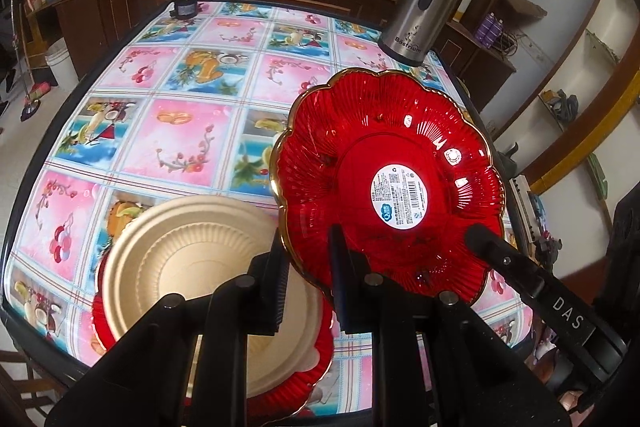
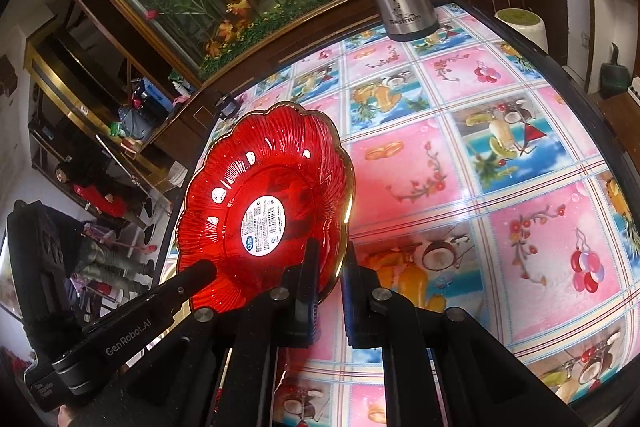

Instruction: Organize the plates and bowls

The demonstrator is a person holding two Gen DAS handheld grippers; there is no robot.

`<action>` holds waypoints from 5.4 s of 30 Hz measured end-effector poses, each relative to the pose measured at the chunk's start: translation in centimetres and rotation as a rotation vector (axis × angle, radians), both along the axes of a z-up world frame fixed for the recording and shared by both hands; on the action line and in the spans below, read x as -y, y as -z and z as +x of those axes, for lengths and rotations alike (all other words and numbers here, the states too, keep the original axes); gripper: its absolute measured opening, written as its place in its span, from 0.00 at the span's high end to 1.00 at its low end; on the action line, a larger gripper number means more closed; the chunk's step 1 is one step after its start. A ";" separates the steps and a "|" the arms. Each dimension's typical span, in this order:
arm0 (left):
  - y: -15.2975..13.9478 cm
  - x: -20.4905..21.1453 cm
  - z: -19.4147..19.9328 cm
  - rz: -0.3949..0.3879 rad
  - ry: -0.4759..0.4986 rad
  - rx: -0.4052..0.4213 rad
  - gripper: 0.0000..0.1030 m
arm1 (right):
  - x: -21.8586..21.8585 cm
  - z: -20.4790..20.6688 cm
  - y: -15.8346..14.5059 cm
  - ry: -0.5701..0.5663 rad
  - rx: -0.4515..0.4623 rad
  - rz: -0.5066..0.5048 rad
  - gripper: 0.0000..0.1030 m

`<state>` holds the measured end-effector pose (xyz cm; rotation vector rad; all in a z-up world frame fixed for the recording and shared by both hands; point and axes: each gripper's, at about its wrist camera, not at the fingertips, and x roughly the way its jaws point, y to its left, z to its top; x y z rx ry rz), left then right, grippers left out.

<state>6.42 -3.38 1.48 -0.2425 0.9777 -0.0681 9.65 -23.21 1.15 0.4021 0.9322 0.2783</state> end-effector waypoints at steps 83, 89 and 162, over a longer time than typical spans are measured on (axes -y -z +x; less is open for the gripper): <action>2.4 -9.7 -9.6 -0.019 -0.144 0.011 0.83 | -11.1 -6.2 1.6 -0.223 0.007 -0.044 0.91; 3.0 -9.8 -9.1 -0.019 -0.149 -0.007 0.83 | -11.3 -5.8 2.2 -0.228 -0.007 -0.047 0.91; 1.9 -8.5 -13.0 0.118 -0.135 0.083 0.27 | -10.4 -13.6 -3.8 -0.463 0.314 -0.276 0.02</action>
